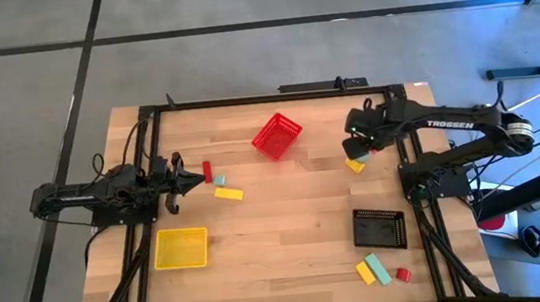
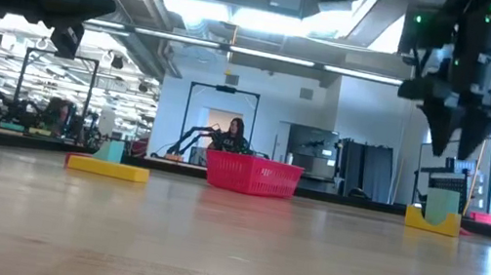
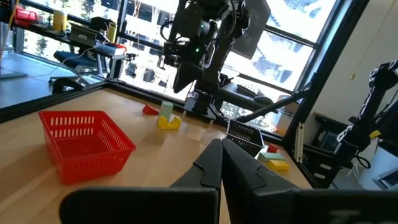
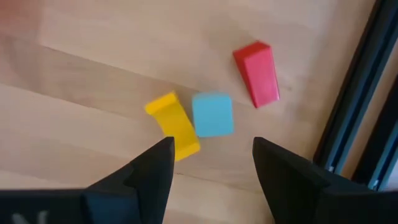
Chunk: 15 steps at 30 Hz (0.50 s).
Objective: Sort & place blocks by color
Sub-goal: Put the top right light blue block into the black bin
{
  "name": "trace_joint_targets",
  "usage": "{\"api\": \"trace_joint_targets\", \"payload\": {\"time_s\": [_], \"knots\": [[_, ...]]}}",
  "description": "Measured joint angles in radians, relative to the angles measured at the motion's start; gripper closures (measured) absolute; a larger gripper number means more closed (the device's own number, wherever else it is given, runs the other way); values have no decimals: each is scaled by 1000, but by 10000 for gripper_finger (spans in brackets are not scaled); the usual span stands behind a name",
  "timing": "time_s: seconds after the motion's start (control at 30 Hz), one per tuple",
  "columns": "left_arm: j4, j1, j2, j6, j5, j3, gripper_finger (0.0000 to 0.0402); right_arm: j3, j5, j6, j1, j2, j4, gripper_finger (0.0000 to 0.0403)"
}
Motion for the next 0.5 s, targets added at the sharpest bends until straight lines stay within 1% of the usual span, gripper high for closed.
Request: {"api": "trace_joint_targets", "payload": {"time_s": [0.13,0.27,0.37,0.5], "knots": [[0,0,0,0,0,0,401,-57,-3,38,0,0,67,183],[0,0,0,0,0,0,401,-104,-7,42,0,0,149,183],[0,0,0,0,0,0,401,-136,-7,46,0,0,160,183],[0,0,0,0,0,0,401,-163,49,65,0,0,161,183]]}}
